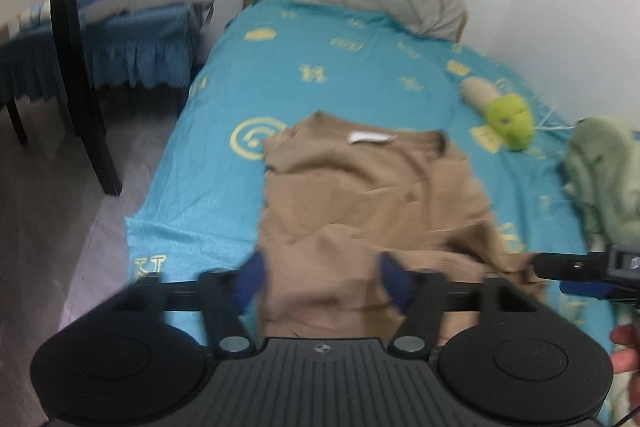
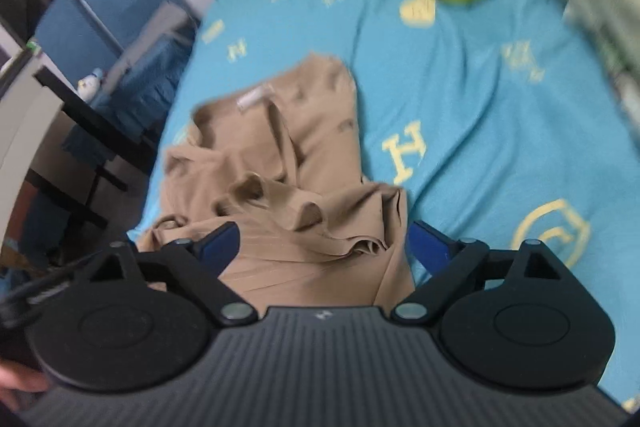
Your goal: Fold clothes
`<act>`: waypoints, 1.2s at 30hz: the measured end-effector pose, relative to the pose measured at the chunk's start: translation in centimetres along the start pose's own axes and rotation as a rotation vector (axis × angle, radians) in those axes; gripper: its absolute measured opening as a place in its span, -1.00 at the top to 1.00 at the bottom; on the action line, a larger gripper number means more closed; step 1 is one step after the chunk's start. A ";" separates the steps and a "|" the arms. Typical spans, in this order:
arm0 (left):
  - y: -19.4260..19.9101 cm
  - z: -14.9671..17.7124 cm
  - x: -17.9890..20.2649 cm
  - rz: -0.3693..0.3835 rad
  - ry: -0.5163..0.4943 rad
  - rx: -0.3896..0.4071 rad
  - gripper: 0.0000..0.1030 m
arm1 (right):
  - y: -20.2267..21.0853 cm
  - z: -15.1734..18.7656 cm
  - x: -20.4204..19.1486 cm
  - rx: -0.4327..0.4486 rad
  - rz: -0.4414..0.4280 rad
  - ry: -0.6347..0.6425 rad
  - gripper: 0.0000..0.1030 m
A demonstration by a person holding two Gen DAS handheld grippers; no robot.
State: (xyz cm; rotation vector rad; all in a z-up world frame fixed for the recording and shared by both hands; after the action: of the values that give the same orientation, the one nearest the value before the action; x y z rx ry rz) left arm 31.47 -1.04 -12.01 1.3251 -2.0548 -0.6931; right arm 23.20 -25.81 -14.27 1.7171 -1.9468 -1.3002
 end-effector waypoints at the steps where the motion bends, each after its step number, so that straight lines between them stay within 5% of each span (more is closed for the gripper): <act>1: 1.4 -0.1 0.8 -0.002 -0.025 0.017 -0.88 | 1.4 0.2 -0.4 0.041 -0.003 0.019 -0.81; 7: 9.4 1.4 5.4 0.013 -0.089 0.112 -0.99 | 8.3 2.5 -2.7 0.175 0.001 0.193 -0.81; 14: 15.8 5.1 8.3 0.027 -0.135 0.211 -0.99 | 14.4 5.7 -3.4 0.267 -0.027 0.232 -0.81; 26: 16.4 9.5 6.6 0.037 -0.018 0.258 -0.99 | 16.8 8.2 -3.7 0.353 0.015 0.265 -0.81; 29: 14.8 11.0 5.5 0.030 0.013 0.182 -0.99 | 16.0 8.1 -2.9 0.333 0.053 0.233 -0.81; 36: 10.1 14.5 1.9 0.148 0.374 -0.051 -0.99 | 14.3 8.1 0.0 0.240 0.099 0.096 -0.81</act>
State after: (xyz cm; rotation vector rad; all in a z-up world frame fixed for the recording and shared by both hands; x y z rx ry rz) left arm 14.26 2.46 -14.57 1.1590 -1.7978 -0.3942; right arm 8.05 -23.33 -8.46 1.7259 -2.1733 -0.9660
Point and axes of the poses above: each gripper's, at about its wrist camera, not at the fingertips, and y roughly against the way its jaws point, x to its right, z to its underside, the point moved 8 cm from there along -y, roughly the way its jaws point, and after that the axes turned 4 degrees about z, right-handed, at the moved point
